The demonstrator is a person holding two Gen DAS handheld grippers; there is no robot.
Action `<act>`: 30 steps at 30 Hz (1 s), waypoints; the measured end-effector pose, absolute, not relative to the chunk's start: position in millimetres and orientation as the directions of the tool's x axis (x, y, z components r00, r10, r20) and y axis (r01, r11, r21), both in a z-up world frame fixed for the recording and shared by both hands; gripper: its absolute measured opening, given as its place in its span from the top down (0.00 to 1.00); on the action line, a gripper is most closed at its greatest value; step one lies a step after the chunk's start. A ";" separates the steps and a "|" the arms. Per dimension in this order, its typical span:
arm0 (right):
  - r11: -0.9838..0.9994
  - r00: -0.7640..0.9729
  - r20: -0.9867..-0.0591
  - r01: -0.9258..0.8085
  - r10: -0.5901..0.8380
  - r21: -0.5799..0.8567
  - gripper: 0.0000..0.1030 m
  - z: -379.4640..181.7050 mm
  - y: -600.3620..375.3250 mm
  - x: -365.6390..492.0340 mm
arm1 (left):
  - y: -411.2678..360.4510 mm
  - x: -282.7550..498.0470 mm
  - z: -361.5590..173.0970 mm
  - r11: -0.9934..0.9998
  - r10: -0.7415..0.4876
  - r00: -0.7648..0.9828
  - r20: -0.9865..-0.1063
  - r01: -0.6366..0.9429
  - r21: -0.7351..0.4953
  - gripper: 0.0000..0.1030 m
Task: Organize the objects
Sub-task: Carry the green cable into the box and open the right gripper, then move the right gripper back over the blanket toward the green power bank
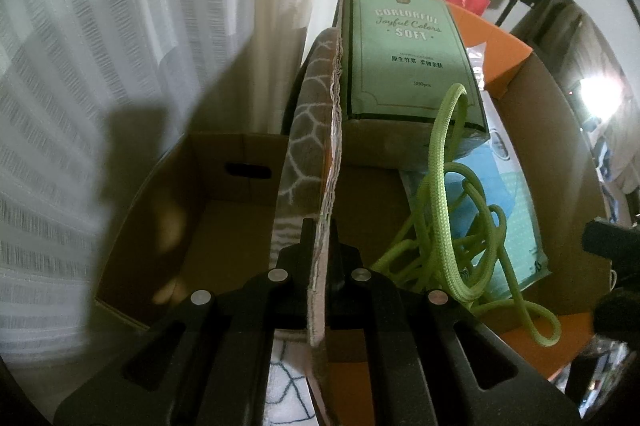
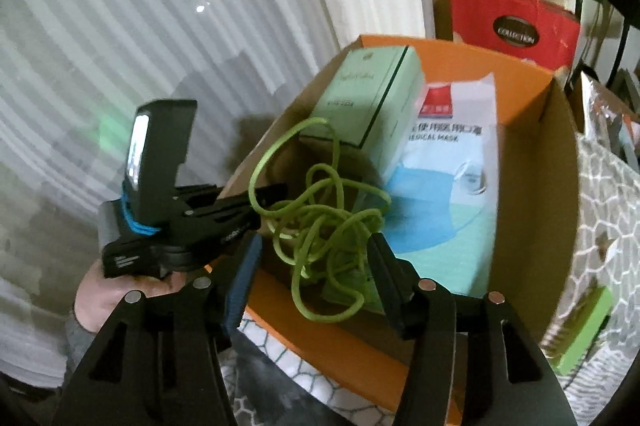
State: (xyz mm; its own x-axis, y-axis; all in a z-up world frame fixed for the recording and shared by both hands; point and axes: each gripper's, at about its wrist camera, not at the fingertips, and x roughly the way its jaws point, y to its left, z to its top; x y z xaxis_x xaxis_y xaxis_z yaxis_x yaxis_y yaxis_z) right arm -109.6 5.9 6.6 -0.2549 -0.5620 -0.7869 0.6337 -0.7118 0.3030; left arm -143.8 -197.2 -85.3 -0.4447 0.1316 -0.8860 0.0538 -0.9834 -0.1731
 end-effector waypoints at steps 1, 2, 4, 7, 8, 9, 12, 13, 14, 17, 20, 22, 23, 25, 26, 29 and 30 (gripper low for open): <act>-0.713 -0.264 -0.783 0.635 -0.563 0.299 0.41 9.6 8.1 -110.9 | -197.2 -143.9 -85.3 -0.984 0.131 -0.445 -0.886 0.054 -0.173 0.97; -0.715 -0.275 -0.779 0.634 -0.563 0.293 0.38 13.6 13.0 -110.2 | -197.5 -144.6 -85.7 -0.984 0.130 -0.445 -0.886 0.052 -0.171 0.97; -0.722 -0.295 -0.773 0.631 -0.561 0.283 0.35 18.9 20.9 -110.8 | -198.8 -144.9 -86.3 -0.984 0.131 -0.444 -0.886 0.053 -0.171 0.97; -0.738 -0.330 -0.766 0.620 -0.552 0.266 0.30 28.4 37.0 -109.9 | -199.1 -145.0 -86.4 -0.984 0.130 -0.444 -0.886 0.052 -0.170 0.97; -0.748 -0.345 -0.763 0.612 -0.547 0.259 0.29 31.3 44.6 -110.1 | -198.9 -145.0 -86.4 -0.984 0.131 -0.444 -0.886 0.052 -0.171 0.97; -0.756 -0.360 -0.760 0.603 -0.541 0.253 0.28 34.0 52.9 -110.3 | -198.8 -145.0 -86.4 -0.984 0.131 -0.444 -0.886 0.052 -0.171 0.97; -0.776 -0.387 -0.754 0.579 -0.531 0.250 0.24 40.2 73.4 -113.6 | -198.8 -145.0 -86.4 -0.984 0.131 -0.444 -0.886 0.052 -0.171 0.97; -0.787 -0.399 -0.753 0.564 -0.524 0.249 0.24 41.7 83.8 -115.3 | -199.0 -144.9 -86.4 -0.984 0.130 -0.444 -0.887 0.051 -0.170 0.97; -0.796 -0.408 -0.752 0.553 -0.518 0.248 0.23 42.2 91.5 -116.7 | -199.3 -144.8 -86.6 -0.984 0.130 -0.444 -0.886 0.051 -0.170 0.97; -0.826 -0.438 -0.753 0.509 -0.491 0.242 0.23 42.5 119.4 -121.1 | -199.3 -144.8 -86.4 -0.984 0.131 -0.444 -0.886 0.051 -0.171 0.97; -0.851 -0.455 -0.761 0.469 -0.463 0.238 0.23 39.1 141.9 -127.9 | -198.8 -144.9 -86.4 -0.984 0.130 -0.444 -0.887 0.050 -0.170 0.97; -0.866 -0.466 -0.765 0.441 -0.445 0.235 0.23 35.6 156.8 -131.7 | -199.6 -145.3 -86.3 -0.984 0.130 -0.444 -0.887 0.050 -0.169 0.97; -0.876 -0.472 -0.769 0.422 -0.432 0.233 0.23 33.0 166.4 -134.0 | -199.6 -145.4 -86.3 -0.984 0.130 -0.444 -0.887 0.050 -0.169 0.97; -0.888 -0.479 -0.773 0.398 -0.415 0.231 0.23 28.4 179.4 -136.4 | -199.7 -145.3 -86.5 -0.984 0.129 -0.443 -0.887 0.050 -0.168 0.97; -0.895 -0.481 -0.778 0.382 -0.404 0.229 0.23 25.3 186.6 -137.8 | -199.6 -145.4 -86.4 -0.985 0.129 -0.444 -0.887 0.049 -0.168 0.97; -0.909 -0.480 -0.790 0.349 -0.382 0.227 0.23 15.4 202.3 -139.7 | -199.9 -145.7 -86.6 -0.985 0.128 -0.444 -0.887 0.049 -0.166 0.97; -0.913 -0.482 -0.792 0.342 -0.375 0.223 0.23 13.1 206.4 -139.6 | -199.8 -145.7 -86.6 -0.985 0.128 -0.444 -0.887 0.049 -0.166 0.97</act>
State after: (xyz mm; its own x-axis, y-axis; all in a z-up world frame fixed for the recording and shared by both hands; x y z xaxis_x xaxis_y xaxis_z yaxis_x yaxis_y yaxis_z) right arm -139.6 206.4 13.1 -0.4816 -0.3745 -0.7923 0.3422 -0.9127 0.2234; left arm -145.7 -199.8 -86.6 -0.4437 0.1277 -0.8870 0.0488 -0.9849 -0.1662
